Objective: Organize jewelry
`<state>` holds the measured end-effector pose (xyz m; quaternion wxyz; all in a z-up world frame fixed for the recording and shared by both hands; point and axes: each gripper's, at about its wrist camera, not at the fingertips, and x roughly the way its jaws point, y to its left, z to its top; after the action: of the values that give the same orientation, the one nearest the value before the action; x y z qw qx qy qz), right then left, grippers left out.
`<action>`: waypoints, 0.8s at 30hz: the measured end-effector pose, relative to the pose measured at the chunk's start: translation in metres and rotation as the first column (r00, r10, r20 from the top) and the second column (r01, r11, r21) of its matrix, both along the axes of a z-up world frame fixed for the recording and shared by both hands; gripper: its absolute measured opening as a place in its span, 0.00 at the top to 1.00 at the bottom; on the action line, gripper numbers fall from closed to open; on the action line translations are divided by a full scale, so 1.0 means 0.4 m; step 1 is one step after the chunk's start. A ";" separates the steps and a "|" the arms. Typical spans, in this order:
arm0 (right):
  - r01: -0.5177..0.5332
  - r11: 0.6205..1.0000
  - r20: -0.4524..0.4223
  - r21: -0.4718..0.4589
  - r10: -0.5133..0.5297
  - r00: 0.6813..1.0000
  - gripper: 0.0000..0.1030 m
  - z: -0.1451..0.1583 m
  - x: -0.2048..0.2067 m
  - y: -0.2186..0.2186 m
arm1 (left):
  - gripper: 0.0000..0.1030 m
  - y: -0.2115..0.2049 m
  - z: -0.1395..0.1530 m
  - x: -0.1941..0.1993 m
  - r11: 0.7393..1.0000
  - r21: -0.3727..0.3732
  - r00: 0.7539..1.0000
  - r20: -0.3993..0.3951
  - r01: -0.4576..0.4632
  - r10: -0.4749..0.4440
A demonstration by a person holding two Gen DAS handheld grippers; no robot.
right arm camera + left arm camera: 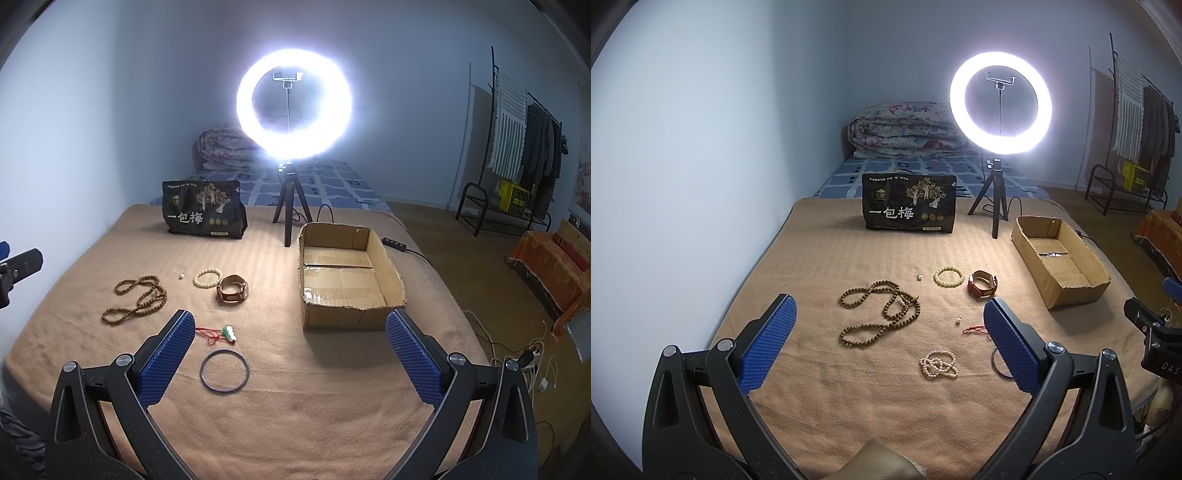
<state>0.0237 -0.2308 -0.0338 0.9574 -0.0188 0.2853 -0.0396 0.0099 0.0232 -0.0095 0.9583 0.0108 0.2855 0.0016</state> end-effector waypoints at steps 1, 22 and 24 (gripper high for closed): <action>0.000 1.000 -0.001 0.000 0.000 1.000 0.00 -0.001 0.000 -0.001 | 0.00 0.004 -0.001 0.000 1.000 -0.001 1.000 0.000 -0.001 0.001; -0.005 1.000 -0.038 0.009 0.005 0.999 0.00 -0.013 0.013 0.002 | 0.00 -0.026 -0.020 0.002 1.000 0.017 1.000 -0.029 0.002 -0.001; -0.004 1.000 -0.045 0.013 0.005 0.999 0.00 -0.016 0.016 0.001 | 0.00 -0.024 -0.026 0.003 1.000 0.018 0.999 -0.036 -0.001 0.001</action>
<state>0.0300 -0.2305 -0.0404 0.9510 -0.0140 0.3070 -0.0353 0.0110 0.0136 -0.0199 0.9529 0.0191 0.3025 0.0044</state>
